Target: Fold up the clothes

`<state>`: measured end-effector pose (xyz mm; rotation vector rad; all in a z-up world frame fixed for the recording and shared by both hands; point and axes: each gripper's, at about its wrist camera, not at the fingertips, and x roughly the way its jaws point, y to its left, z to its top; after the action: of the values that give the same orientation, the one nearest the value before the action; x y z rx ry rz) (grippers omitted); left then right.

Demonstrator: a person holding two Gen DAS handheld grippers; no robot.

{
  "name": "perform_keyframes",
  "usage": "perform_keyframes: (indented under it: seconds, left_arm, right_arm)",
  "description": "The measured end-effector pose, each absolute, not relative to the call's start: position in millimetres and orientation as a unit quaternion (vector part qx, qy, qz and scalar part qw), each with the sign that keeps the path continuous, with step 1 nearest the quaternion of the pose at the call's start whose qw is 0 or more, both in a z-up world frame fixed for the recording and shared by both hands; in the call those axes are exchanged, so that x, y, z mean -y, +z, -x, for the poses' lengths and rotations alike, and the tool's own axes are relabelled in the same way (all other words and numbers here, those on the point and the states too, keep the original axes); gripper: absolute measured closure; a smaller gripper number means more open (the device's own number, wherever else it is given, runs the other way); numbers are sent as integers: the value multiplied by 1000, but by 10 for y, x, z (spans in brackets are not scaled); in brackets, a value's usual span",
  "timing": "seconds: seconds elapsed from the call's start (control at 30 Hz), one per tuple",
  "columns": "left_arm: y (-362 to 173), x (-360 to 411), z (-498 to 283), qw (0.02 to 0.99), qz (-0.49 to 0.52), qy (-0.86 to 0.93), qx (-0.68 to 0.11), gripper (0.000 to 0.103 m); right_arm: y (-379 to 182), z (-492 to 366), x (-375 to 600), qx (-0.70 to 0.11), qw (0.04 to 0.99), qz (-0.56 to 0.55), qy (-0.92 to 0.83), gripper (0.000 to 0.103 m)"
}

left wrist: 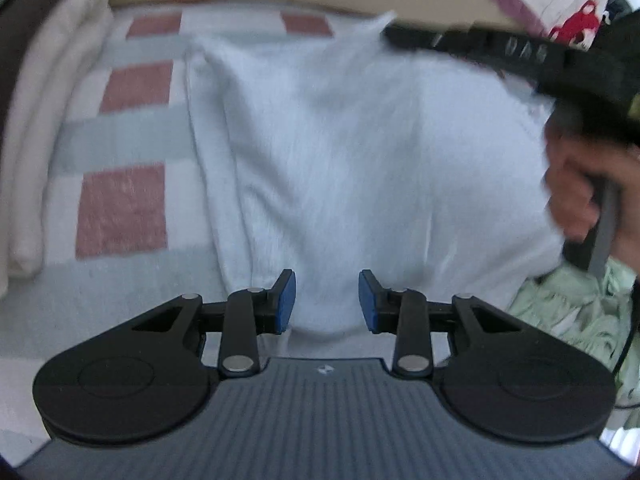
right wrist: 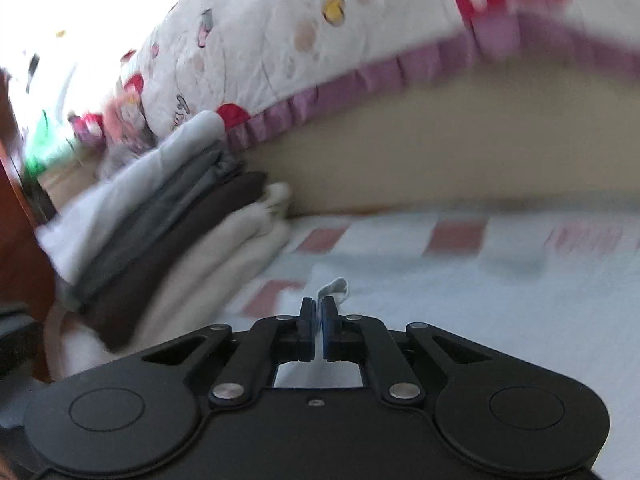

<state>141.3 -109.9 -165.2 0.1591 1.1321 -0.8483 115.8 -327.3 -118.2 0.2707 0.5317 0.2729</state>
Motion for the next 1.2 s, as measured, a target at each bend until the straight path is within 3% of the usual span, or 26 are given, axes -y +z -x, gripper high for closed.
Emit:
perform_keyframes:
  seconds: [0.1, 0.2, 0.33, 0.37, 0.4, 0.43, 0.5, 0.6, 0.67, 0.73, 0.77, 0.83, 1.2]
  left_arm:
    - [-1670, 1134, -1397, 751, -80, -392, -526, 65]
    - [-1675, 1155, -1376, 749, -87, -395, -525, 61]
    - [-1621, 1095, -1416, 755, -56, -400, -517, 60]
    - [-1586, 1062, -1452, 759, -37, -403, -510, 60]
    - [-1551, 1028, -1488, 763, -19, -405, -503, 60]
    - [-1516, 1014, -1535, 769, -2, -405, -495, 60]
    - [-1455, 1064, -1657, 785, 13, -397, -476, 60]
    - [-1431, 1319, -1839, 799, -11, -398, -450, 63]
    - [-1491, 1483, -1981, 802, -32, -396, -446, 73]
    - [-1606, 1594, -2128, 797, -43, -388, -461, 89]
    - [-1667, 1631, -2181, 798, -53, -375, -469, 97]
    - [-1729, 1637, -2188, 809, -74, -356, -462, 98]
    - [-1765, 1652, -2185, 844, -99, -328, -414, 96]
  right_arm:
    - [-1326, -1313, 3373, -307, 943, -87, 92, 97]
    - [-1641, -1460, 3550, -382, 917, -98, 64, 92]
    - [-1766, -1246, 3756, -408, 901, -145, 35, 91]
    - [-1751, -1171, 3784, -415, 894, -167, 38, 81]
    - [-1736, -1094, 3810, -422, 886, -189, 42, 62]
    - [-1724, -975, 3810, -426, 875, -223, 61, 56]
    - [-1719, -765, 3758, -433, 851, -276, 109, 54]
    - [-1766, -665, 3423, -464, 833, -257, 159, 54]
    - [-1798, -622, 3189, -458, 844, -207, 186, 53]
    - [-1771, -602, 3045, -446, 863, -147, 186, 76]
    - [-1745, -623, 3030, -452, 863, -136, 179, 81]
    - [-1651, -593, 3086, -451, 862, -148, 177, 92]
    - [-1694, -446, 3194, -489, 845, -167, 135, 92]
